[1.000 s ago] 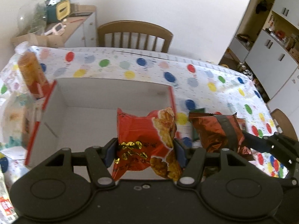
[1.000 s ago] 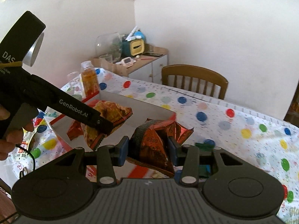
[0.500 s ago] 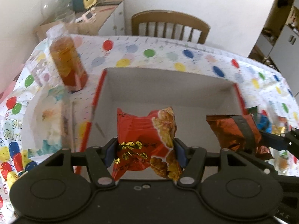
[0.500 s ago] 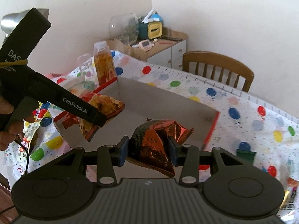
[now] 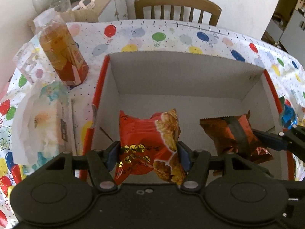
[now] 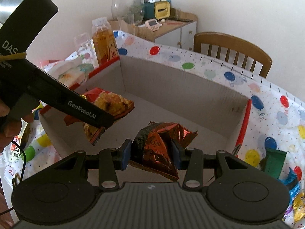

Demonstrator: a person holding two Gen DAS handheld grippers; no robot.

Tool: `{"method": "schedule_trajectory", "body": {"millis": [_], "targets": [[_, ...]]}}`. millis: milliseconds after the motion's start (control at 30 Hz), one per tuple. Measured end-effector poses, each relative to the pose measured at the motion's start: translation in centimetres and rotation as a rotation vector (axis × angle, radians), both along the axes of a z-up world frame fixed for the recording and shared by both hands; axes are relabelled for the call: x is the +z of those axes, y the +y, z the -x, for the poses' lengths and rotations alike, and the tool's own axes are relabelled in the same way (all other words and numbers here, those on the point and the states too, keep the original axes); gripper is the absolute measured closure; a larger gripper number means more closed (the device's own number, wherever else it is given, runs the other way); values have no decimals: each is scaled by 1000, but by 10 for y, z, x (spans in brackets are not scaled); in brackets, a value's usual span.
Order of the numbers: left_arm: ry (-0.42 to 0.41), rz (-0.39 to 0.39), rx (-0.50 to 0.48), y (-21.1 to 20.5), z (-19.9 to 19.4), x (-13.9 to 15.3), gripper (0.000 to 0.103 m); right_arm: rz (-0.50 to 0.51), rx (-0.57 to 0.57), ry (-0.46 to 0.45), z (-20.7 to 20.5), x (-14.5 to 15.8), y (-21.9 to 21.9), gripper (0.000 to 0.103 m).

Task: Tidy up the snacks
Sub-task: 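Carry both bags over the box and open both tools to drop them inside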

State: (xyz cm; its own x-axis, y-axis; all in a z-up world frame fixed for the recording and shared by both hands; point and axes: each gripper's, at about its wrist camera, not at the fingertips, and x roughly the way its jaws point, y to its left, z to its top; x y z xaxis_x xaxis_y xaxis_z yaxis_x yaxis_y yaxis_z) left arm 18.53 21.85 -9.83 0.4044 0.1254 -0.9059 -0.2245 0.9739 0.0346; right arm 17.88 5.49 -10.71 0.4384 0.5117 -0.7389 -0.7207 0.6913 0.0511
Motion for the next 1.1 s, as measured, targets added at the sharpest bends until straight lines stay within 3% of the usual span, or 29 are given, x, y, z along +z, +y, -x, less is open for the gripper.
{"method": "schedule_trajectory", "body": {"millis": [800, 1100], "targets": [[109, -2, -39, -12, -8, -40, 38, 58, -10, 52, -5, -19, 8, 58], [80, -8, -34, -16, -2, -31, 29, 32, -7, 38, 5, -8, 4, 43]]}}
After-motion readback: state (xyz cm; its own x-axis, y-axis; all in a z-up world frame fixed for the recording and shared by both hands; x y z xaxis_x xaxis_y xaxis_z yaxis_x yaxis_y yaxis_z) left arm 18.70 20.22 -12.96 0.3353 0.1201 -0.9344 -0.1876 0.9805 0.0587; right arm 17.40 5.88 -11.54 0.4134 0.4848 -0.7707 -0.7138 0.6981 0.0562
